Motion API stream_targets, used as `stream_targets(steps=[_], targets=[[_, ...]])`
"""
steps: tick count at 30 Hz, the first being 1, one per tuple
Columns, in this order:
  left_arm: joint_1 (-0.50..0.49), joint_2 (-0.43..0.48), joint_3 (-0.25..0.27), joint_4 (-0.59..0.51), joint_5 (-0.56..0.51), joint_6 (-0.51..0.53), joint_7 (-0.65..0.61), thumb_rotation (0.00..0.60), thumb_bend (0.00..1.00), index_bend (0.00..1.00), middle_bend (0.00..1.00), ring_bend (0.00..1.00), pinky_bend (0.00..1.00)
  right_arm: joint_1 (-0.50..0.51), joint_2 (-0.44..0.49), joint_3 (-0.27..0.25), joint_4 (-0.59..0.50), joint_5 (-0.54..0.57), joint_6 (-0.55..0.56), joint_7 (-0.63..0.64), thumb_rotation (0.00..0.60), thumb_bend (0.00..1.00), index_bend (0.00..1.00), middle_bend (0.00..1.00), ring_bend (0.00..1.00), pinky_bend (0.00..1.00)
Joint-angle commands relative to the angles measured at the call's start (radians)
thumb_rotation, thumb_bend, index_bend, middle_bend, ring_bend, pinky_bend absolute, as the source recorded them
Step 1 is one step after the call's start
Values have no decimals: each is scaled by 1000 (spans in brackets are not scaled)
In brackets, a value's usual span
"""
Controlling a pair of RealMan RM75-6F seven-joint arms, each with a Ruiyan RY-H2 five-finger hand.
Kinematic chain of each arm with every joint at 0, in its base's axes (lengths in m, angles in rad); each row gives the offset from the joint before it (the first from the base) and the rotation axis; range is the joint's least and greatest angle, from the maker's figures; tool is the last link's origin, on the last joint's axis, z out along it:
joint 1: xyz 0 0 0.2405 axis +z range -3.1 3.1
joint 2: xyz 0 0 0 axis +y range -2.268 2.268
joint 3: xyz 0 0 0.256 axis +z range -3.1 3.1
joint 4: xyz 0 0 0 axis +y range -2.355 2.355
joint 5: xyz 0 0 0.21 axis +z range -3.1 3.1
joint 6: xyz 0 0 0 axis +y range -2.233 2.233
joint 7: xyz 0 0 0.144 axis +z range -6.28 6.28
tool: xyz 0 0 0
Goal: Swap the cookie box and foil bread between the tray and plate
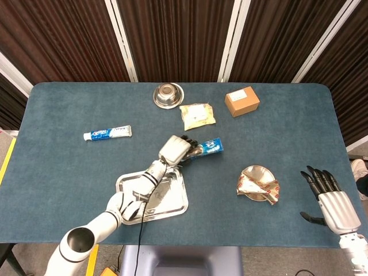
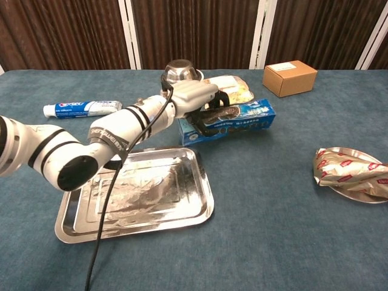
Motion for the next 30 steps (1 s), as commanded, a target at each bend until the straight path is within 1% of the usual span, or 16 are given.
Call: stream_targets(steps=[1,5,9,10,13,17,20,22,24,27,30], targets=[[-2,-2,13,-10,-5,9,-35,600,331,0,0,0,56,-3,2,-5,-2,-10,8,2,600,151,0,0,0,39],[21,40,26,-88,-12,27,-51,600,305,0,0,0,47,-7,2,-14,-5,-30,19,-2,600,152,0,0,0,39],[49,83,38,-164,-14,72,-29,600,286,0,0,0,37,-9,2,-30,-12,-59,25,-6,600,151,0,0,0,39],[52,87,40,-167,-16,75,-18,600,285,0,0,0,32,-10,2,-33,-13,-65,27,-9,600,151,0,0,0,39],[47,84,48,-147,-15,83,23,600,285,0,0,0,20,-14,5,-39,-21,-78,38,-8,600,151,0,0,0,39],[31,65,43,-102,-30,71,27,600,289,0,0,0,15,-16,9,-39,-21,-80,45,0,600,151,0,0,0,39],[18,41,36,-52,-45,54,0,600,289,0,0,0,9,-11,9,-37,-17,-73,34,6,600,151,0,0,0,39],[9,26,27,-30,-63,22,-48,600,285,0,0,0,2,-7,9,-35,-14,-66,26,10,600,151,0,0,0,39],[2,19,31,-16,-66,2,-88,599,278,0,0,0,0,-5,9,-33,-13,-61,22,13,600,152,0,0,0,39],[3,21,51,-22,-47,21,-138,596,273,0,0,0,0,-2,7,-29,-10,-55,17,13,600,151,0,0,0,39],[20,50,79,-79,-16,81,-169,592,272,0,0,0,0,1,1,-30,-6,-55,11,8,600,151,0,0,0,39]])
